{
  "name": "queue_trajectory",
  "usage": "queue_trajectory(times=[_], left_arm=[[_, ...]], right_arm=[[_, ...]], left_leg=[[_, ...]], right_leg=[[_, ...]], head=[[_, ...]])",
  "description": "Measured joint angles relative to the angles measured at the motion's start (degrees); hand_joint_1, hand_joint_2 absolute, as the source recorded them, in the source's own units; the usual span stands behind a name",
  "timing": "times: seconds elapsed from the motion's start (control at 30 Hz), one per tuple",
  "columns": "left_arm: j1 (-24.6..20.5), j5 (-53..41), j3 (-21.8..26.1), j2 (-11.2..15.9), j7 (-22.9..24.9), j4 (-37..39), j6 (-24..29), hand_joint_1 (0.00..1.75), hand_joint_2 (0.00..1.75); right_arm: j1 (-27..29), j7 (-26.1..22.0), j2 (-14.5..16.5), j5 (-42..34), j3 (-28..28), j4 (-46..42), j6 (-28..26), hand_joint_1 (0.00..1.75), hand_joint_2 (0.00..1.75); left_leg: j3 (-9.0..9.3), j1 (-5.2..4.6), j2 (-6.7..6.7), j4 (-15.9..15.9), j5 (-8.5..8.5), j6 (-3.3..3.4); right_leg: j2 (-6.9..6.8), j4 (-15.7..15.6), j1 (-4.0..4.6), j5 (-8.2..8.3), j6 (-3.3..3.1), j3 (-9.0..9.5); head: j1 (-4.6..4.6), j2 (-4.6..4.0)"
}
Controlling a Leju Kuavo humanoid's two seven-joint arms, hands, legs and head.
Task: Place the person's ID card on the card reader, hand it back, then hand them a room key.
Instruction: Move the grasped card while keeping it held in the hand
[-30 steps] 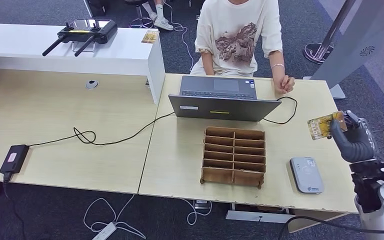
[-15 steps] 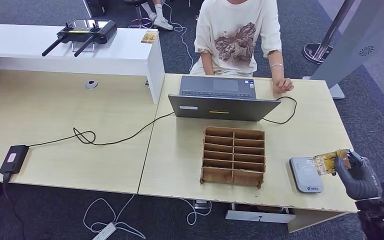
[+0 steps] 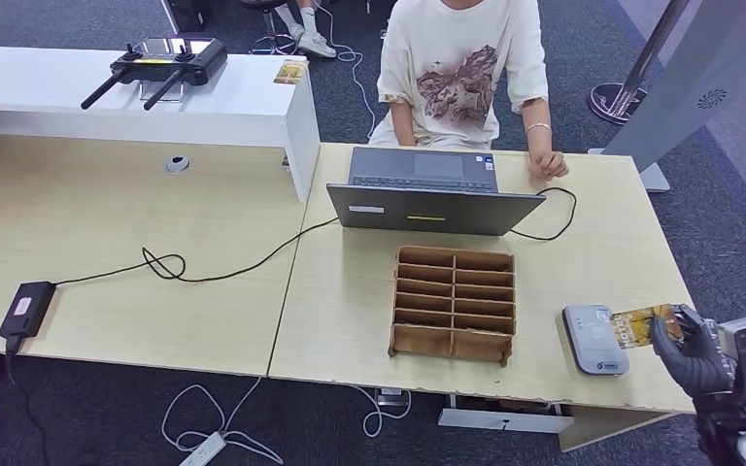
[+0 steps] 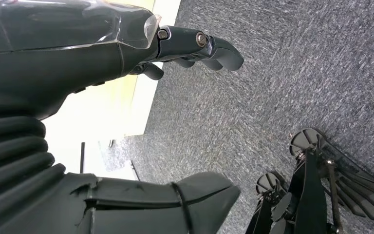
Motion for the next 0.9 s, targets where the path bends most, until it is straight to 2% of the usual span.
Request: queue_trajectory(times=[0.57,0.9], left_arm=[[0.0,0.6,0.0,-0.1,0.0,0.0,0.3,0.0,0.0],[0.0,0.8,0.1,-0.1,0.1,0.0,0.4,0.0,0.0]], right_arm=[[-3.8,0.2,2.1,7.5,1.5,5.7,-7.0,1.75,1.75],[-4.7,0.4,3.0,8.4,2.2,7.4,-7.6,1.75,1.75]], left_leg=[[-0.01,0.0,-0.01,0.0,0.0,0.0],[-0.01,0.0,-0.02,0.0,0.0,0.0]], right_leg=[[-0.01,0.0,0.0,0.0,0.0,0.0],[-0.02,0.0,0.0,0.0,0.0,0.0]], head=[[0.01,0.0],[0.01,0.0]])
